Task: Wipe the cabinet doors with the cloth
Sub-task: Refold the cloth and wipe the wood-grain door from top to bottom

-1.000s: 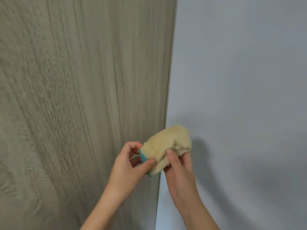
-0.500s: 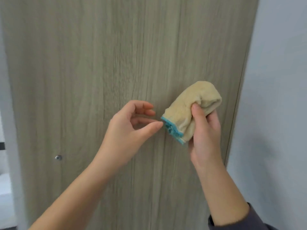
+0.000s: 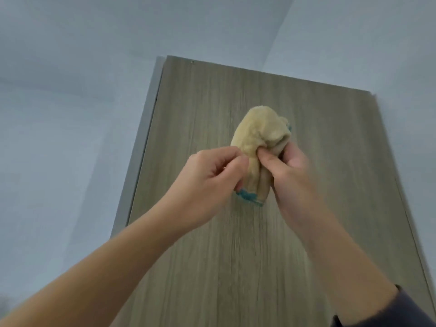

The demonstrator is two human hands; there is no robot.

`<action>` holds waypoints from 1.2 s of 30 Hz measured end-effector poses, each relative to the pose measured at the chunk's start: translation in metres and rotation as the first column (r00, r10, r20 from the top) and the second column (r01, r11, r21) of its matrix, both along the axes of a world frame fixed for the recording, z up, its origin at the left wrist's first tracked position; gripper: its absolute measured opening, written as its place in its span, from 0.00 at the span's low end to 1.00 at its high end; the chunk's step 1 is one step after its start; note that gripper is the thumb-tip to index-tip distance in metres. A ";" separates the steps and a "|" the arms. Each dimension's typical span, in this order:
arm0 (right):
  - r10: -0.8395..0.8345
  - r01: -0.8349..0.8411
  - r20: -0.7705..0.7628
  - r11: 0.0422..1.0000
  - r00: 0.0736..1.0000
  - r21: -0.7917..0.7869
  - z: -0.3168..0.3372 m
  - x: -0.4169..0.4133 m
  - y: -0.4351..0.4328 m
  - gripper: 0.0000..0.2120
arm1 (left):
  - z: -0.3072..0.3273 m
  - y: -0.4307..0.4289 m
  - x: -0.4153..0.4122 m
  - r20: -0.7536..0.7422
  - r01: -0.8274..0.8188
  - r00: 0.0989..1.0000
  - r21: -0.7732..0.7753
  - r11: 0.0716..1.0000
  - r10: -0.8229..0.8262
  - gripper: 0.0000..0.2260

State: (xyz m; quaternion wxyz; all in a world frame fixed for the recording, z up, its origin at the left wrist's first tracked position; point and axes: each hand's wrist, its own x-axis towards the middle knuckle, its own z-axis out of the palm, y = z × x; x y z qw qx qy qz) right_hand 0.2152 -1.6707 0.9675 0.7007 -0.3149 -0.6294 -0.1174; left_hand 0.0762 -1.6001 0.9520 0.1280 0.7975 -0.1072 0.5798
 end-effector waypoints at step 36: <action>-0.952 0.772 0.180 0.305 0.246 0.558 0.211 -0.072 0.108 0.20 | 0.151 0.125 -0.034 0.358 -0.636 0.622 -0.288 0.716 0.696 0.10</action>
